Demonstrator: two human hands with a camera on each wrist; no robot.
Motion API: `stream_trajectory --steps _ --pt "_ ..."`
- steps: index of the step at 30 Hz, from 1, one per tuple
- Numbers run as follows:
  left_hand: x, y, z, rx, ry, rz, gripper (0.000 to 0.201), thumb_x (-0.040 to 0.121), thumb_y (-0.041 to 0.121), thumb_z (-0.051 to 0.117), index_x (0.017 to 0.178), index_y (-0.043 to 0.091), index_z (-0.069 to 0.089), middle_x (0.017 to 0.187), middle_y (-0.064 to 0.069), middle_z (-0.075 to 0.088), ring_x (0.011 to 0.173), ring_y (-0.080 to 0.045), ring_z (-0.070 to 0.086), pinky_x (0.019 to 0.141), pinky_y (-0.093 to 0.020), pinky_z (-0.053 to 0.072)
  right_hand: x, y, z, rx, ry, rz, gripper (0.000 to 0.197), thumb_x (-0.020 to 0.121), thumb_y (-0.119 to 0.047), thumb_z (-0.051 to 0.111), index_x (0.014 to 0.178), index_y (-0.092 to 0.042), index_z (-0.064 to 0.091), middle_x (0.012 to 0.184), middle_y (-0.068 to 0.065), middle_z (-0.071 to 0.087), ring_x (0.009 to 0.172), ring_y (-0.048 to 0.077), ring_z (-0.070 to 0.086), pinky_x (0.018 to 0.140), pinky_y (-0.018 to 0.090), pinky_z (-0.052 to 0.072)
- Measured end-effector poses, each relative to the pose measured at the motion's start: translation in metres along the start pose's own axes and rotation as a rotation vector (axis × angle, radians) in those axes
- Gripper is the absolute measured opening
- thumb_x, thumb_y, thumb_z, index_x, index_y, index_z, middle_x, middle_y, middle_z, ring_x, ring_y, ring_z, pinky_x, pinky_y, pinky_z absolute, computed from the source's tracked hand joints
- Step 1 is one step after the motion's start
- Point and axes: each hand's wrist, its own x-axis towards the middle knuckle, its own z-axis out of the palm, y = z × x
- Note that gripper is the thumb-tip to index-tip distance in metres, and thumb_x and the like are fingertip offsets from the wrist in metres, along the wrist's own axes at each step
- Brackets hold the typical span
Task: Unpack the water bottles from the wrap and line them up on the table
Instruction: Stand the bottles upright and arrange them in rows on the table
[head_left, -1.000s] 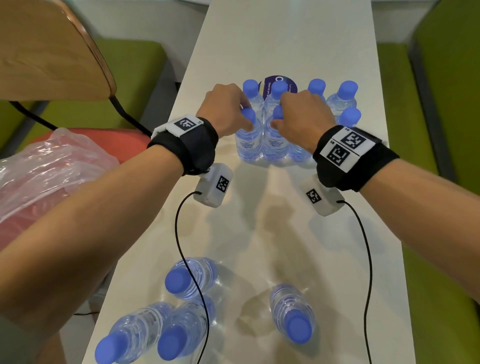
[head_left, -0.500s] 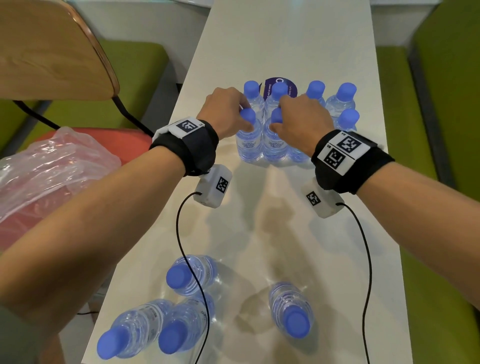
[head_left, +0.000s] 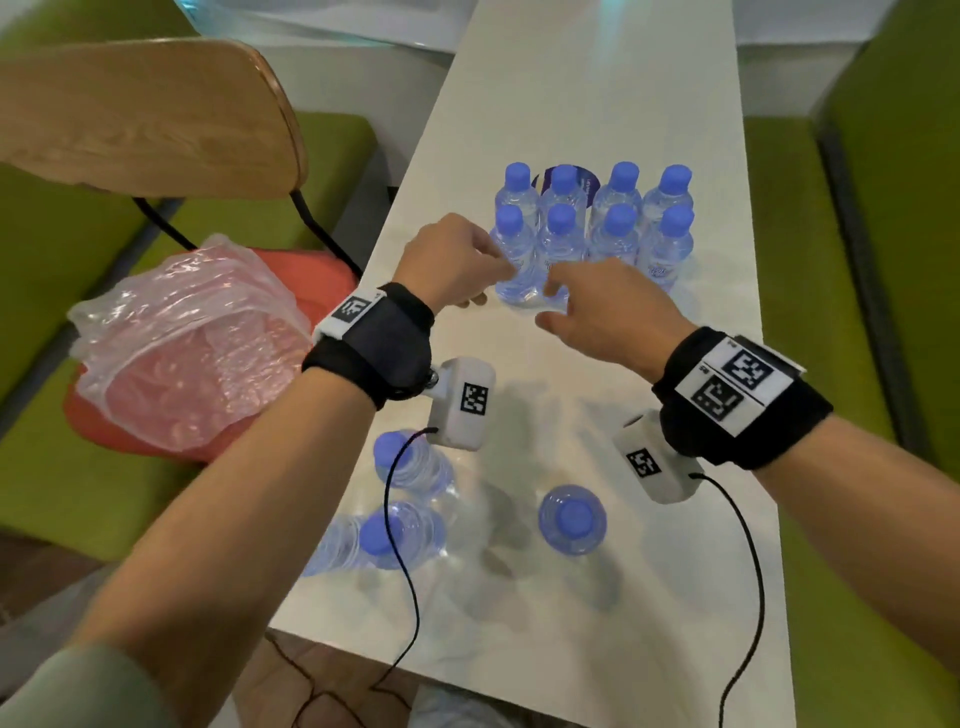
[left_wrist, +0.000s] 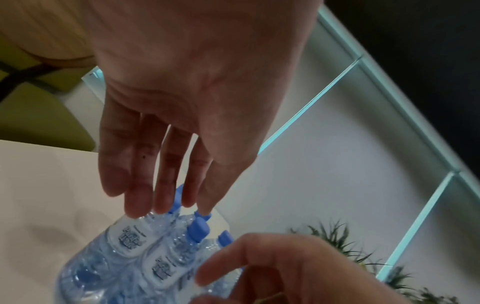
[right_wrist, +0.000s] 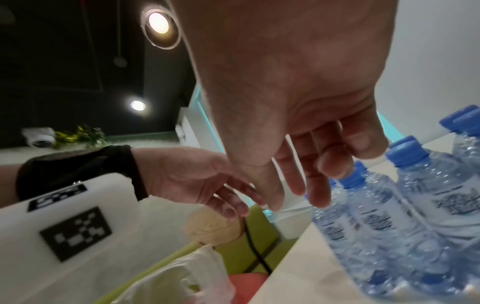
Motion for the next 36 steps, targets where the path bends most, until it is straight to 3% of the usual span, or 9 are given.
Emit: stream_trajectory --steps 4,8,14,16,19,21,26,31,36 --pt "-0.067 -0.006 -0.001 0.034 0.024 0.045 0.015 0.081 0.037 0.068 0.082 0.022 0.074 0.073 -0.002 0.075 0.067 -0.016 0.073 0.069 -0.031 0.058 -0.046 -0.018 0.012 0.012 -0.080 -0.076 0.035 0.090 -0.044 0.062 0.118 -0.023 0.061 0.101 0.001 0.068 0.104 0.024 0.060 0.078 0.033 0.043" --pt "-0.124 -0.034 -0.002 0.104 -0.012 -0.005 0.018 0.082 0.041 0.068 0.083 0.025 0.074 0.074 0.002 0.074 0.060 -0.013 0.069 0.062 -0.025 0.050 -0.084 -0.028 0.022 -0.005 -0.199 -0.141 0.035 0.089 -0.047 0.060 0.119 -0.028 0.061 0.104 0.001 0.066 0.101 0.025 0.060 0.077 0.032 0.043" --pt "-0.185 -0.079 0.001 0.243 -0.005 -0.071 0.019 0.082 0.041 0.070 0.087 0.024 0.074 0.085 0.008 0.073 0.079 -0.008 0.066 0.063 -0.020 0.042 -0.116 -0.031 0.035 -0.108 -0.303 -0.205 0.041 0.091 -0.049 0.060 0.124 -0.025 0.059 0.115 0.001 0.058 0.106 0.023 0.057 0.080 0.029 0.039" --pt "-0.196 -0.089 0.004 0.317 -0.042 -0.118 0.023 0.081 0.046 0.070 0.089 0.025 0.072 0.086 0.009 0.072 0.076 -0.007 0.063 0.062 -0.021 0.039 -0.122 -0.030 0.036 -0.135 -0.336 -0.193 0.044 0.088 -0.051 0.062 0.124 -0.026 0.058 0.116 0.001 0.057 0.105 0.023 0.057 0.079 0.029 0.039" --pt "-0.201 -0.098 0.012 0.429 -0.148 -0.168 0.034 0.075 0.050 0.073 0.098 0.025 0.068 0.090 0.008 0.069 0.079 -0.011 0.060 0.065 -0.025 0.041 -0.129 -0.027 0.036 -0.192 -0.374 -0.131 0.053 0.083 -0.055 0.064 0.125 -0.023 0.057 0.116 0.003 0.058 0.105 0.026 0.057 0.080 0.033 0.044" --pt "-0.200 -0.101 0.018 0.435 -0.152 -0.173 0.035 0.073 0.042 0.077 0.100 0.022 0.066 0.093 0.004 0.066 0.086 -0.017 0.061 0.066 -0.026 0.037 -0.132 -0.026 0.034 -0.225 -0.397 -0.091 0.054 0.083 -0.056 0.064 0.123 -0.021 0.058 0.112 0.004 0.060 0.099 0.026 0.058 0.077 0.034 0.046" --pt "-0.194 -0.088 0.023 0.382 -0.151 -0.151 0.019 0.072 0.026 0.076 0.088 0.017 0.071 0.081 0.003 0.066 0.075 -0.017 0.059 0.055 -0.020 0.034 -0.135 -0.025 0.037 -0.196 -0.395 -0.076 0.035 0.082 -0.040 0.065 0.107 -0.018 0.054 0.089 0.001 0.057 0.076 0.023 0.051 0.051 0.027 0.031" --pt "-0.184 -0.072 0.031 0.334 -0.183 -0.095 0.019 0.071 0.024 0.075 0.086 0.013 0.074 0.080 0.000 0.071 0.071 -0.018 0.060 0.057 -0.020 0.040 -0.129 -0.018 0.033 -0.067 -0.257 -0.031 0.028 0.081 -0.037 0.063 0.101 -0.020 0.053 0.077 -0.003 0.050 0.076 0.025 0.053 0.053 0.029 0.032" --pt "-0.164 -0.052 0.042 0.337 -0.189 -0.014 0.016 0.069 0.022 0.076 0.083 0.014 0.076 0.082 0.002 0.073 0.070 -0.014 0.058 0.049 -0.016 0.031 -0.111 -0.011 0.028 -0.015 -0.162 -0.001 0.028 0.080 -0.038 0.064 0.100 -0.019 0.054 0.075 -0.003 0.049 0.075 0.026 0.053 0.052 0.029 0.031"
